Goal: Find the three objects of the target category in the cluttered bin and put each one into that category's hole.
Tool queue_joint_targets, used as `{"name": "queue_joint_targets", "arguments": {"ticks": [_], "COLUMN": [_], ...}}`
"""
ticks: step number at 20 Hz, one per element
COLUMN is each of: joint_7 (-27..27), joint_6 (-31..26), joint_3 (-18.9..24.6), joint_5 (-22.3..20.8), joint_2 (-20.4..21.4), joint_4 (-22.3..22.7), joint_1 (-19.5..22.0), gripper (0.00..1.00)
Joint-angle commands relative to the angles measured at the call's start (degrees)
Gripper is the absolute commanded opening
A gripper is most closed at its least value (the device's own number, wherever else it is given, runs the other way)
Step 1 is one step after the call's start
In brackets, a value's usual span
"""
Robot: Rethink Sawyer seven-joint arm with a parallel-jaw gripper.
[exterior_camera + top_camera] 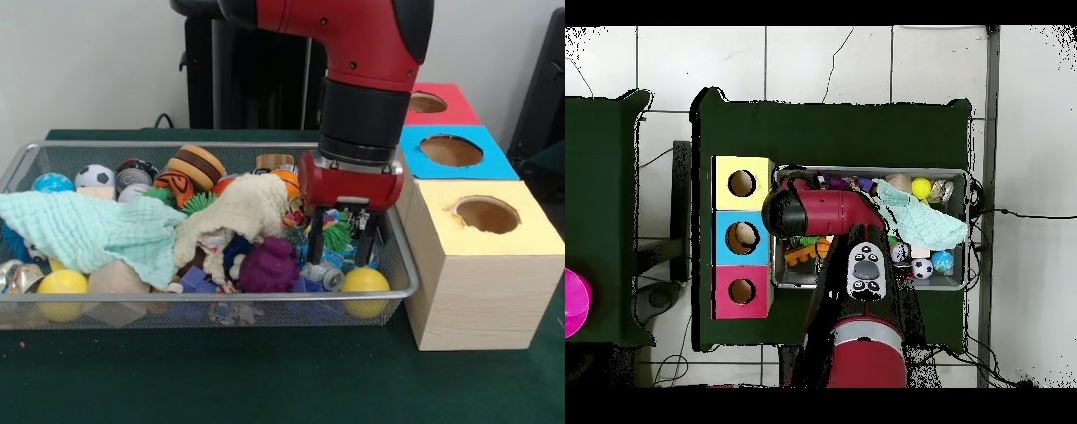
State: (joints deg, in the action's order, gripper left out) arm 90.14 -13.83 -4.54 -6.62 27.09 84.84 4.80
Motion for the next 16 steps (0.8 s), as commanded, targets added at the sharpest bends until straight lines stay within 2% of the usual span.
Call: {"name": "queue_joint_targets", "arguments": {"ticks": [1,6,12,16], "joint_7": [5.1,5.7,1.5,-1.5], "joint_6": [3.6,1.8,-9.7,-15.2], "joint_3": [3.1,4.7,7.4,10.2], "joint_5": [-2.8,-1.0,0.3,0.1], "joint_2": [-8.0,-11.6,-12.4,-10.5], "joint_4": [-2.8,-3.4,-4.4,-3.4], "joint_1": [2.5,4.1,6.5,8.5], "gripper": [1.0,1.0,1.0,1.0]}}
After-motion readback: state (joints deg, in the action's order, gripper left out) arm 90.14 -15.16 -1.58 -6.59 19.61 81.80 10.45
